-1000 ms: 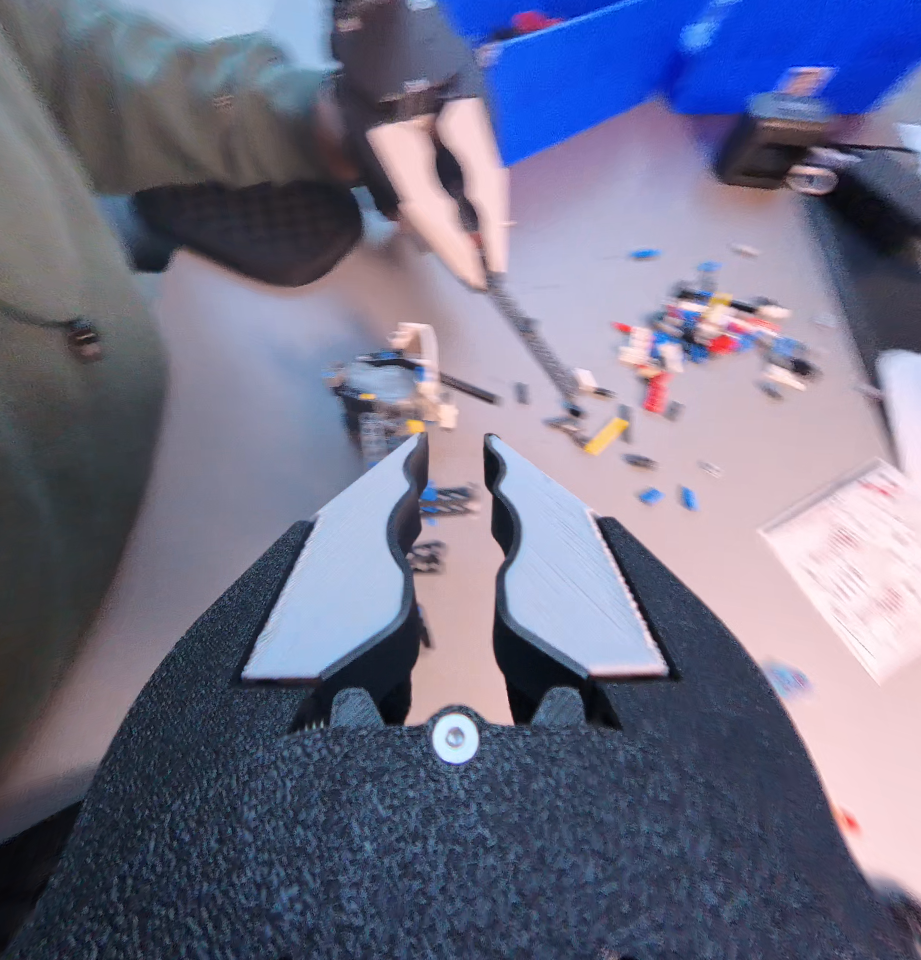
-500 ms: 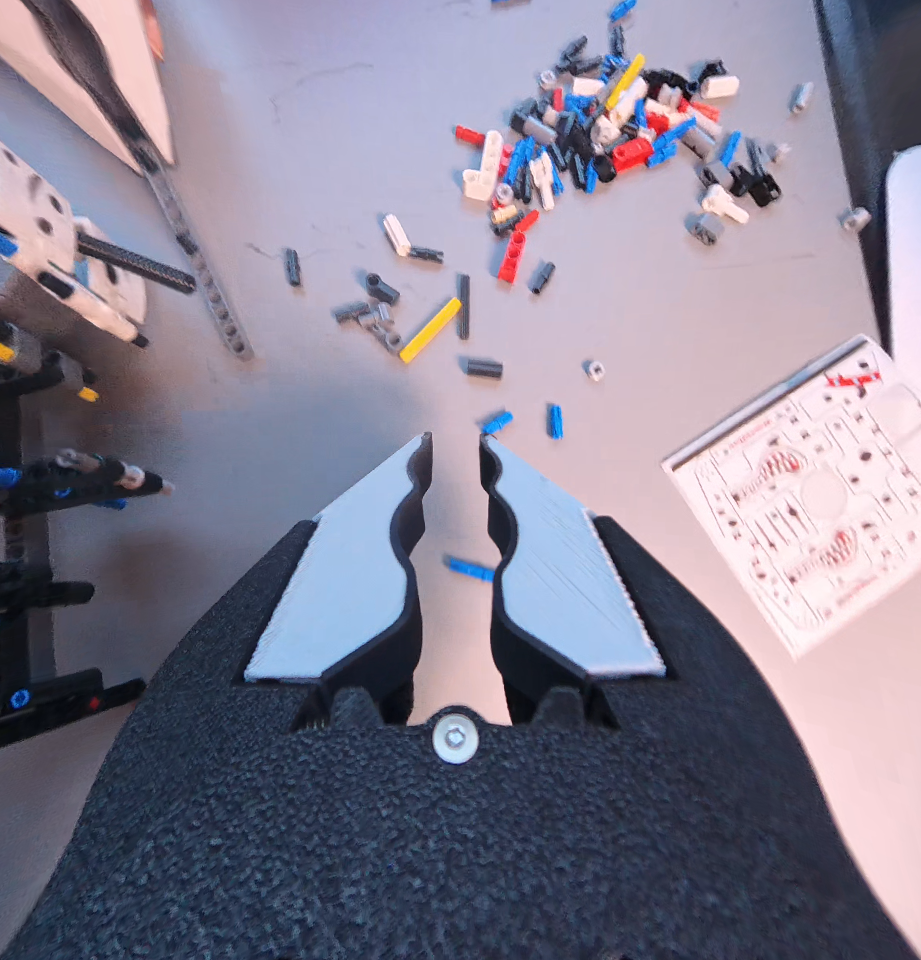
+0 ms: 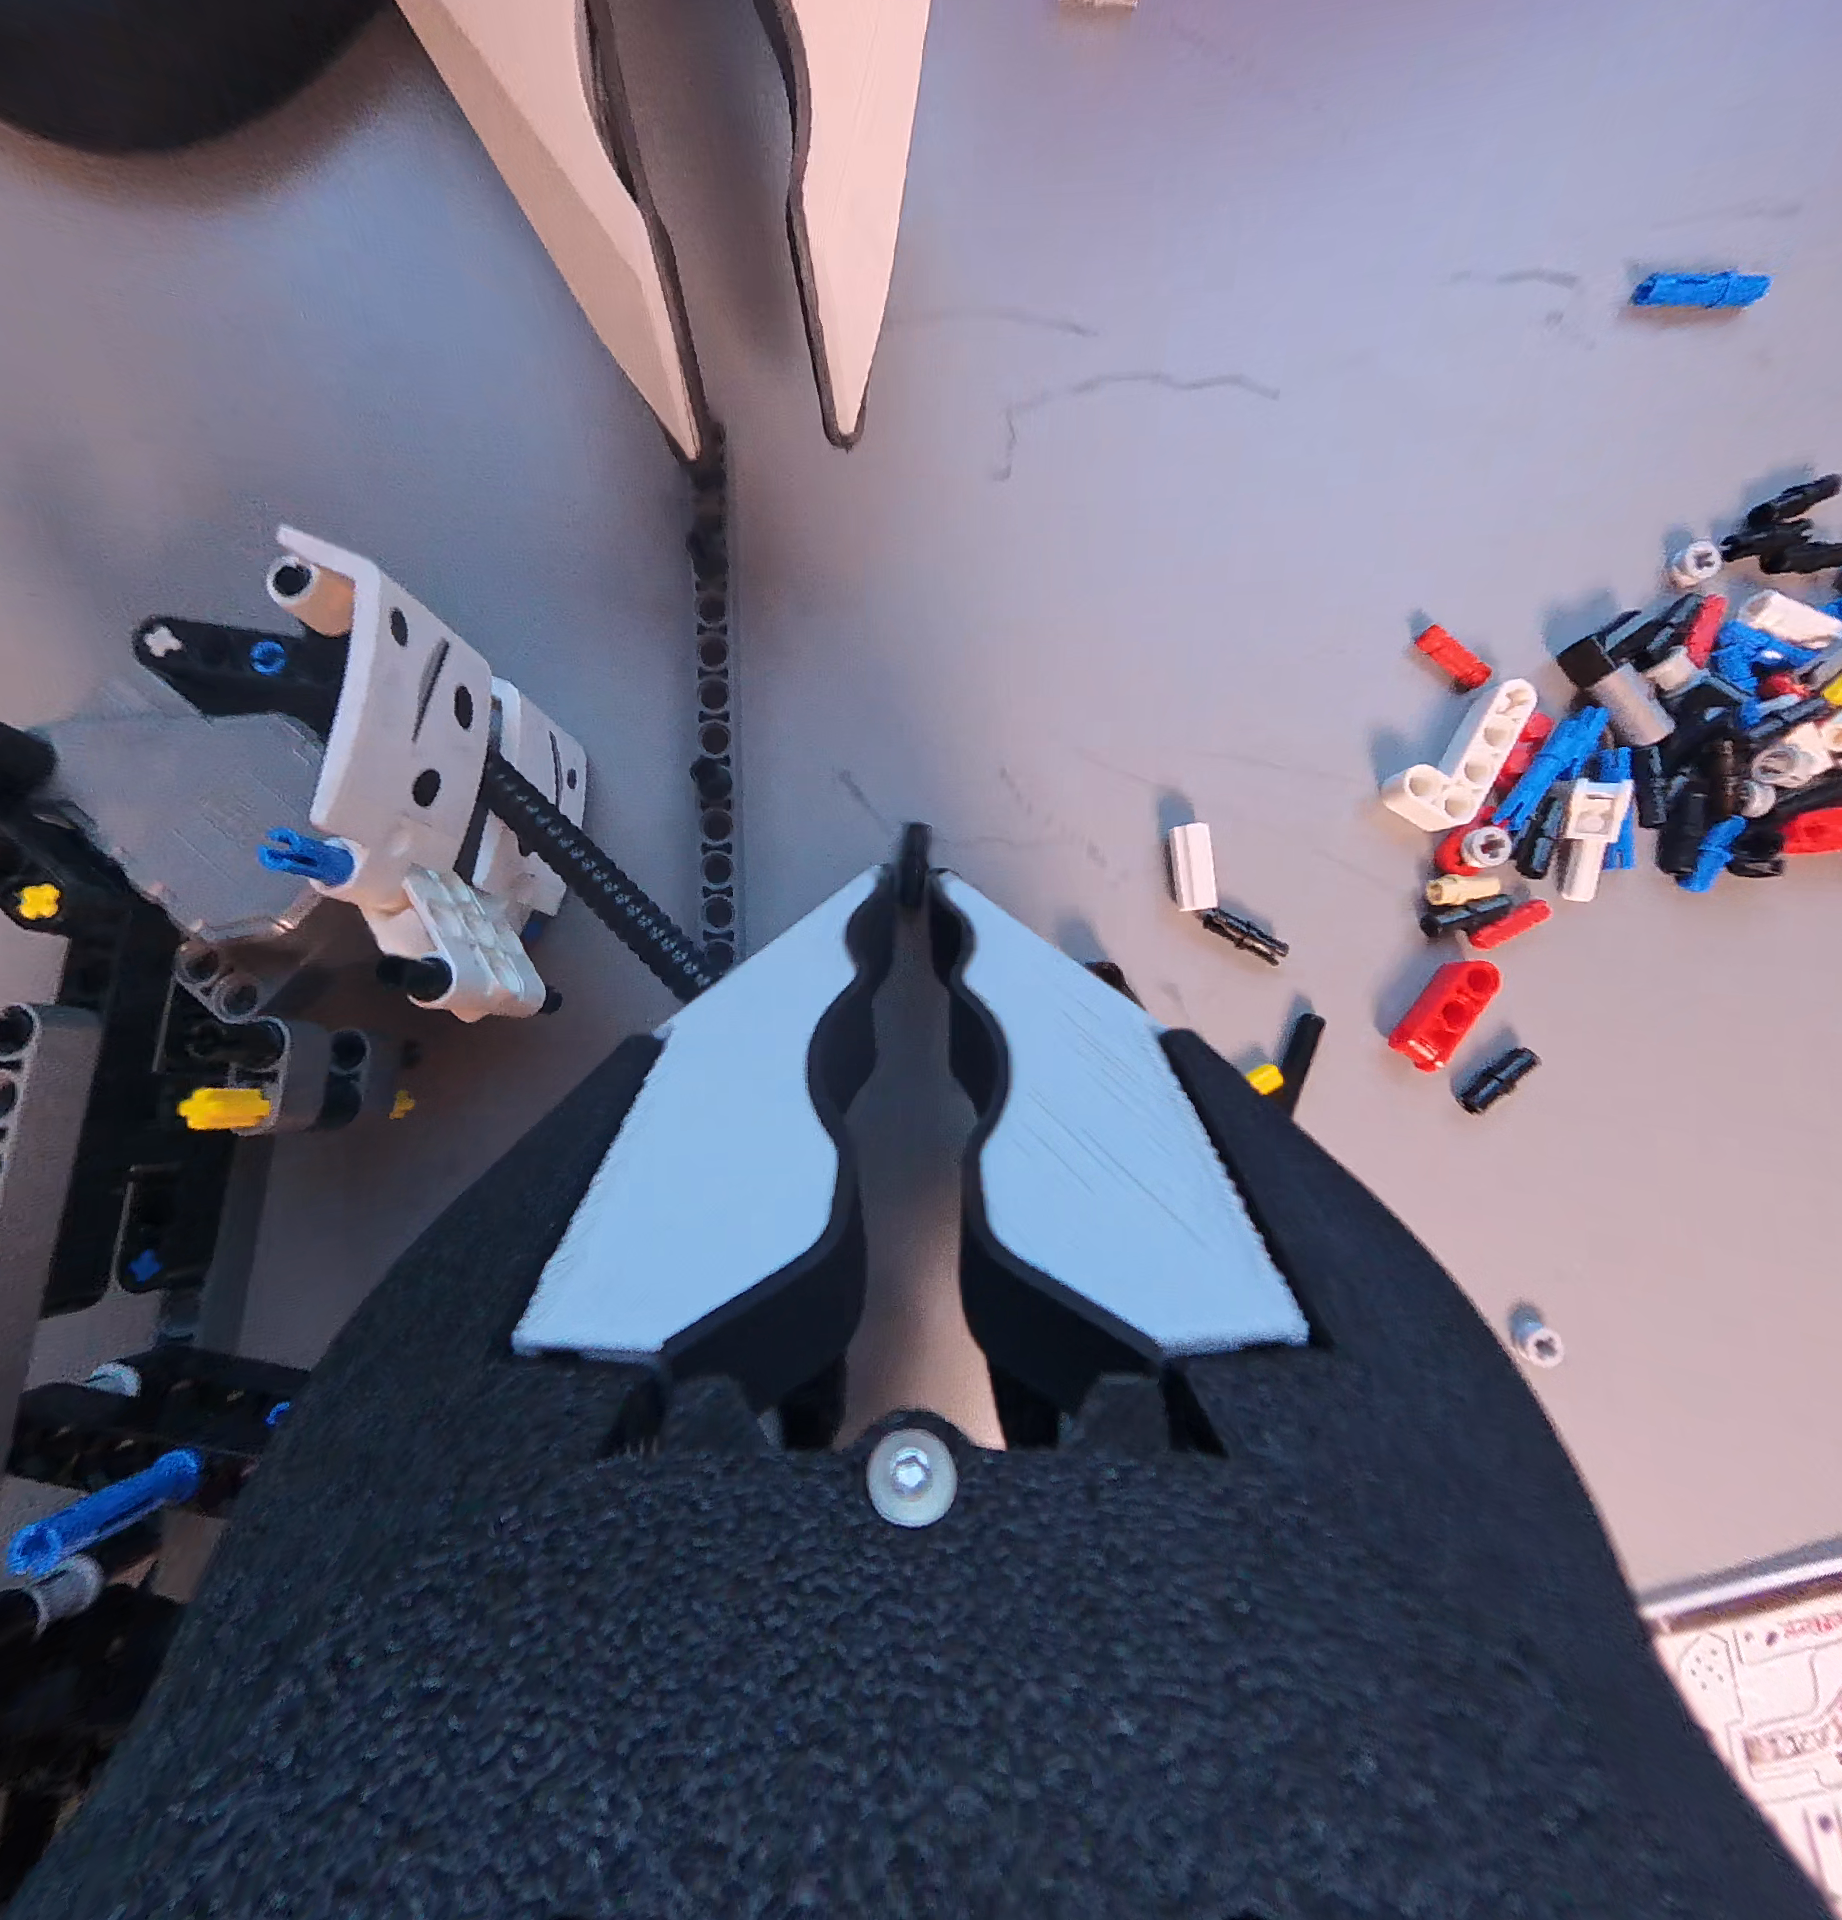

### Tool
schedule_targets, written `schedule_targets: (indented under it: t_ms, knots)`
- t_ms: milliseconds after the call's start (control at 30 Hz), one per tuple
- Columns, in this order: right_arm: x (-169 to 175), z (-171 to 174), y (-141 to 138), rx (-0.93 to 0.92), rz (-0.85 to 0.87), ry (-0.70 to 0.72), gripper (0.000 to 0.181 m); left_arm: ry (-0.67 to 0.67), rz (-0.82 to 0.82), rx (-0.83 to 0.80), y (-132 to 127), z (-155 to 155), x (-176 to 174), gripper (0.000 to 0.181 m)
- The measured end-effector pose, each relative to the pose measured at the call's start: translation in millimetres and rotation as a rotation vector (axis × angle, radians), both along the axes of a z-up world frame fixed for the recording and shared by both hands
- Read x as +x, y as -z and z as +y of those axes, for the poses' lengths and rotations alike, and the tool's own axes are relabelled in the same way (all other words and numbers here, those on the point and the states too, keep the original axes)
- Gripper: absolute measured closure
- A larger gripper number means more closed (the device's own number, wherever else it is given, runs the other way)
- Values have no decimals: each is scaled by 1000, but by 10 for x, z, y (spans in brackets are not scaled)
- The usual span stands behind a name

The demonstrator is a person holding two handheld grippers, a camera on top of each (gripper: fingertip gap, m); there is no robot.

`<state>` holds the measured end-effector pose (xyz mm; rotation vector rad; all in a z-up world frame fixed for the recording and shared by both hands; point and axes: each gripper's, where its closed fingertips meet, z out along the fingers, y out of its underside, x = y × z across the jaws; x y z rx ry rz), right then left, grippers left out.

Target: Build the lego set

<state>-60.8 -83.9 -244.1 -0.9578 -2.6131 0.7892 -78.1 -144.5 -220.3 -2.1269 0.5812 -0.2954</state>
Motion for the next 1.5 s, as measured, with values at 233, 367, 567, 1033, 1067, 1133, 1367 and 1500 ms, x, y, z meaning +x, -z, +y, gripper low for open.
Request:
schedule_targets:
  t_ms: [233,367,567,1033,1067,1133,1367,1500]
  knots:
    - [102,-281,-473,-88,70,-102,178,32,-98,129,-313,55,202,163]
    - [250,-600,-812,-112,108,-176,178,96,-77,305,-637,73,485,160]
    - [342,-686,-849,-51,100,-171,178,147,-13,350,-694,-23,609,166]
    - [483,-719,-1015,-141,146,-105,178,202,-128,385,-835,-139,682,178]
    - [492,-719,-1018,-142,146,-104,178,206,-120,383,-824,-142,692,172]
    - [508,-723,-1030,-146,149,-105,178,220,-112,374,-797,-151,722,167]
    - [516,-741,-1038,-145,155,-105,178,218,-135,347,-759,-136,745,177]
    - [493,-698,-991,-109,149,-86,178,209,-149,326,-735,-126,717,170]
